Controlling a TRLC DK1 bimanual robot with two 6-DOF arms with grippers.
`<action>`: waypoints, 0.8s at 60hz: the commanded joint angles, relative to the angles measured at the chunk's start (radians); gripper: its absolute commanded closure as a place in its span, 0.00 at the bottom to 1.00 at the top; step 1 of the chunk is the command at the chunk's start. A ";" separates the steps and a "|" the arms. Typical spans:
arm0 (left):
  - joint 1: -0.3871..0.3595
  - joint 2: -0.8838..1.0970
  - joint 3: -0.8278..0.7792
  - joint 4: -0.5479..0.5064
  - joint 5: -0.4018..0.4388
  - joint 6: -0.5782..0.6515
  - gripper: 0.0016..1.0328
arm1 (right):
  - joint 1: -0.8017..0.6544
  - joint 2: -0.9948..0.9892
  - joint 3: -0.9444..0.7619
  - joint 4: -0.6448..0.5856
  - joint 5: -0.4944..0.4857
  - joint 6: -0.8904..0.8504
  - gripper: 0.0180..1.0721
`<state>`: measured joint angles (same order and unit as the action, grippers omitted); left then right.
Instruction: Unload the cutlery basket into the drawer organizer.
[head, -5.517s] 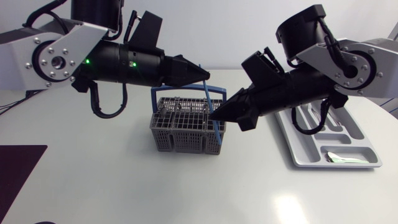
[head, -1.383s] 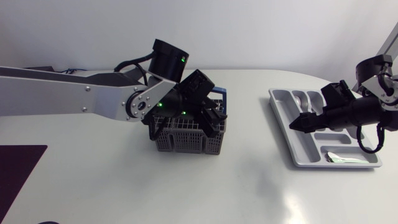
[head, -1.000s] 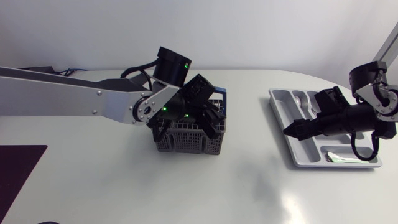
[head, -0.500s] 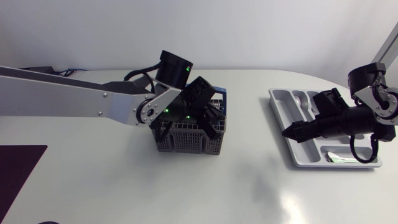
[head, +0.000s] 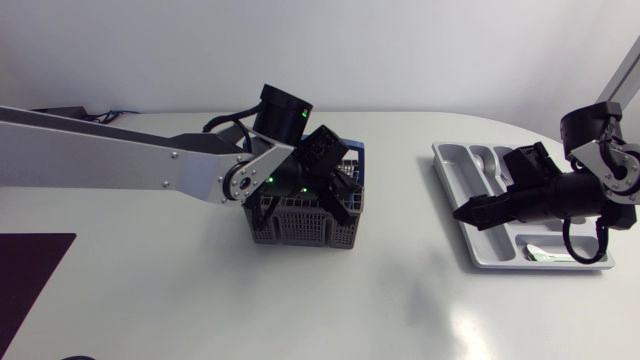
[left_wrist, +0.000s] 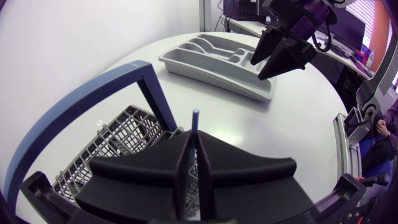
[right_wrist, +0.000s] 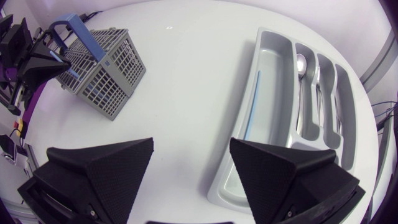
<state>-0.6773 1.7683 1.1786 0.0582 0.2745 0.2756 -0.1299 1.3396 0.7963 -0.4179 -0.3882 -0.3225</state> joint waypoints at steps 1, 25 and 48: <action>-0.005 -0.017 -0.011 0.000 0.002 -0.030 0.97 | 0.009 -0.017 -0.029 0.007 0.009 -0.016 0.16; 0.005 -0.194 0.004 -0.066 0.000 -0.033 0.97 | 0.055 -0.051 -0.040 0.007 0.020 -0.015 0.16; 0.041 -0.418 0.012 -0.098 0.000 -0.064 0.97 | 0.179 -0.220 -0.075 0.018 0.018 -0.013 0.13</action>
<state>-0.6476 1.4044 1.1786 -0.0265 0.2745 0.2443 0.0231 1.1694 0.7483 -0.4145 -0.3698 -0.3225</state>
